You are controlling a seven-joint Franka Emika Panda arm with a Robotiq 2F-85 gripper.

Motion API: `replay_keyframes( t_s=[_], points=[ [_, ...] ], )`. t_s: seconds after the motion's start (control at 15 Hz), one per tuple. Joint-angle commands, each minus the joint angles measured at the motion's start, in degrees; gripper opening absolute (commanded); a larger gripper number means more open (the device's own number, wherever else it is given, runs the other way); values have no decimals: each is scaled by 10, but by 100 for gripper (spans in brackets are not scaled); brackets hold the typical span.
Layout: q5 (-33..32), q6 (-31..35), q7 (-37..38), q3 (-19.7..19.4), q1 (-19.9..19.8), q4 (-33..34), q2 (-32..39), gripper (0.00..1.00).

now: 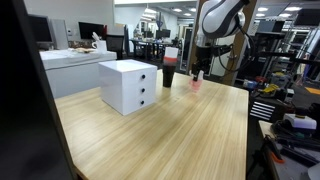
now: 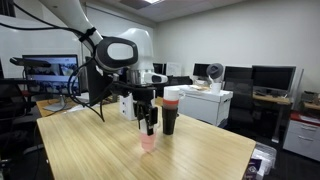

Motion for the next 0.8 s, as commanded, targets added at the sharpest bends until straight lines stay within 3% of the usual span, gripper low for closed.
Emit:
replay_keyframes(
  t_s=[0.0,0.27,0.73],
  points=[
    [-35,-104,-21,-4,2,26,-42,42],
    [-32,-201,-28,4,6,81,-61,42],
    [9,-299,-25,17,16,201,-53,42]
  ],
)
